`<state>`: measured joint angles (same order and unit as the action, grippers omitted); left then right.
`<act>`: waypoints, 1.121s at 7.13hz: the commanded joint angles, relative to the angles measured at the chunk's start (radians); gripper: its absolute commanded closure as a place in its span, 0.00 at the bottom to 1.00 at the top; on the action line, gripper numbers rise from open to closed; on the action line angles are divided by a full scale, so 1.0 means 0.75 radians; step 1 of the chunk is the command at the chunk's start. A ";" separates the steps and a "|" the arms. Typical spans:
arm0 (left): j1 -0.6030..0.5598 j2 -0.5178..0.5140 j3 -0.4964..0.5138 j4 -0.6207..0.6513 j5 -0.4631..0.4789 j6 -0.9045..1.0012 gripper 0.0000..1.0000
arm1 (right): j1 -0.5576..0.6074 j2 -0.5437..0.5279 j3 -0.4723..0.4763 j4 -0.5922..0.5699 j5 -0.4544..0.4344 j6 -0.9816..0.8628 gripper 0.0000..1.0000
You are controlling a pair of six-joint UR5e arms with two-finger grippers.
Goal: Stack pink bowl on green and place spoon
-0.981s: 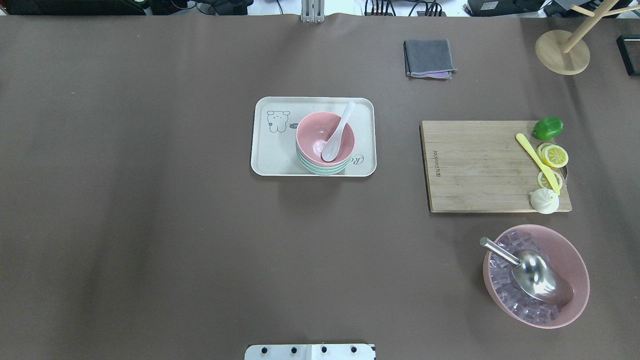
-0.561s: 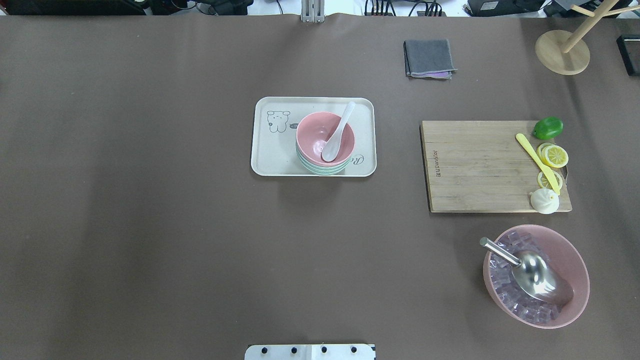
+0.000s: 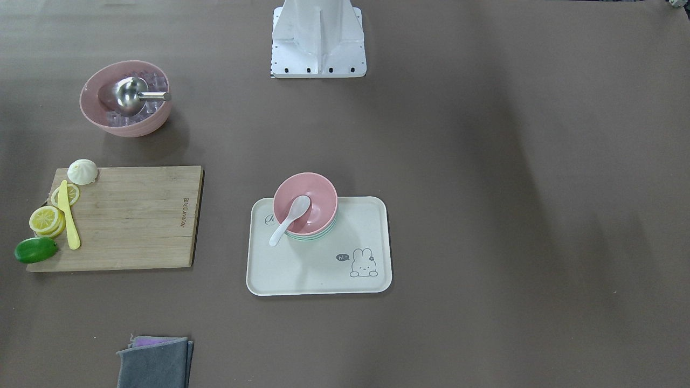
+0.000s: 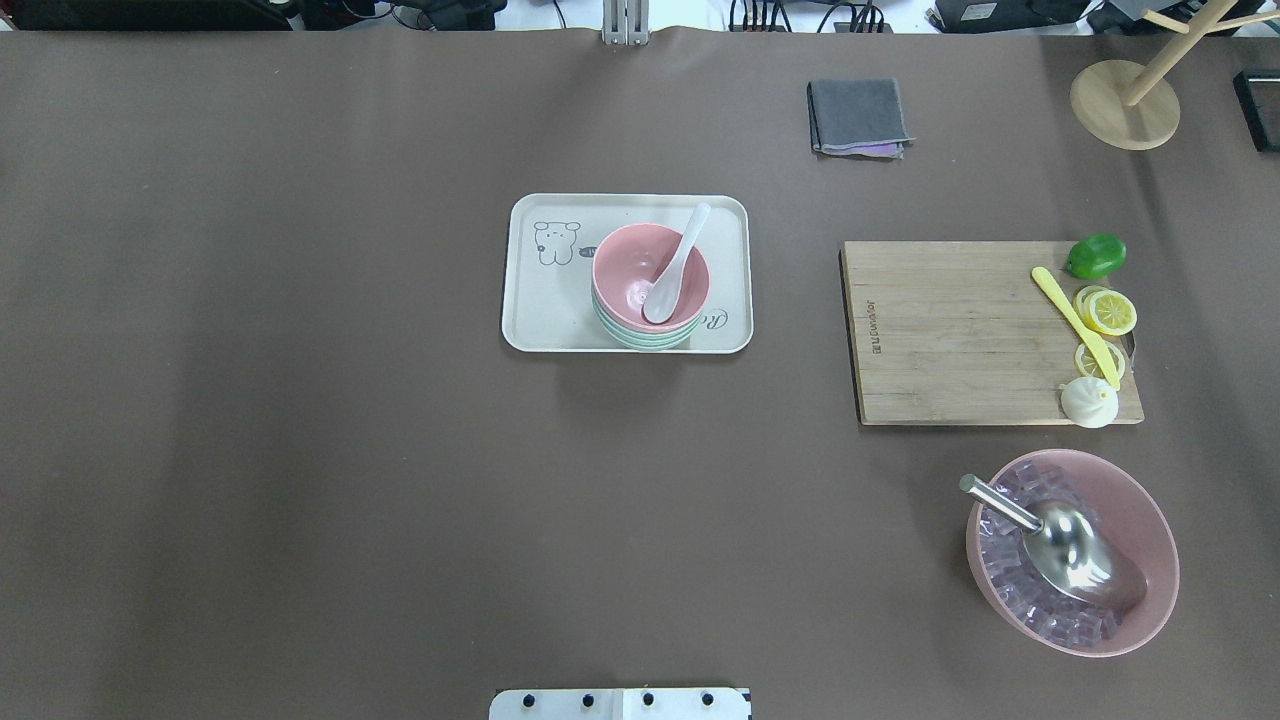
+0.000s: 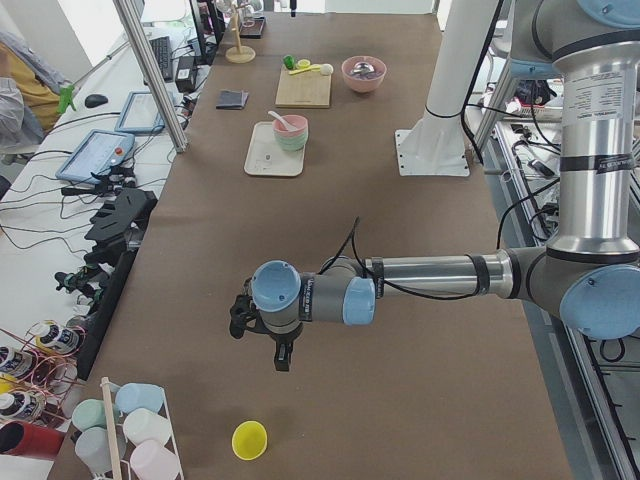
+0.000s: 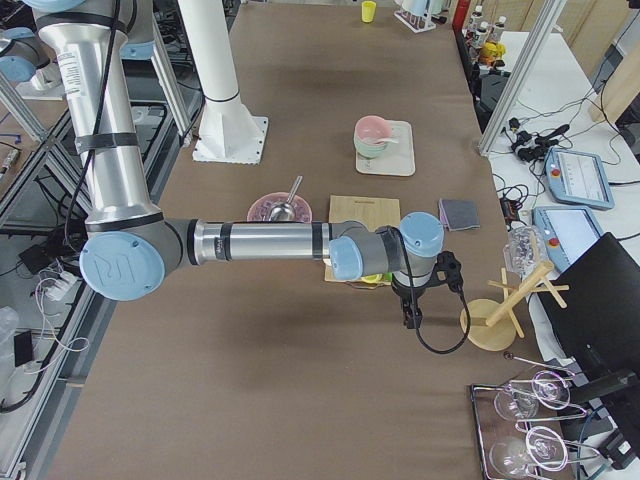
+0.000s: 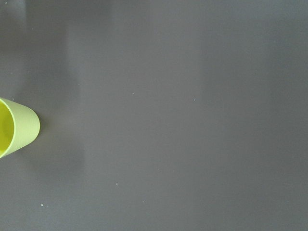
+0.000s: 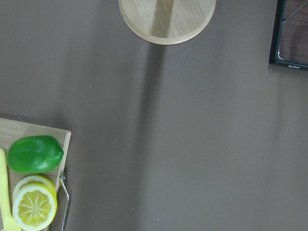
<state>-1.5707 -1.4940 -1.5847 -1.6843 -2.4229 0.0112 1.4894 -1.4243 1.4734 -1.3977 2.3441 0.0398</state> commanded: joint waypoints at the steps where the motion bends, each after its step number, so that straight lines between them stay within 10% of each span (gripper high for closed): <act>1: 0.000 -0.022 0.000 0.008 0.003 -0.001 0.02 | 0.000 -0.050 0.070 -0.002 0.004 0.002 0.00; 8: 0.002 -0.086 0.027 0.168 0.007 0.006 0.02 | -0.067 -0.052 0.058 -0.208 -0.021 -0.061 0.00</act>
<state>-1.5685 -1.5591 -1.5714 -1.5627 -2.4193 0.0133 1.4433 -1.4663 1.5166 -1.5118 2.3327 0.0087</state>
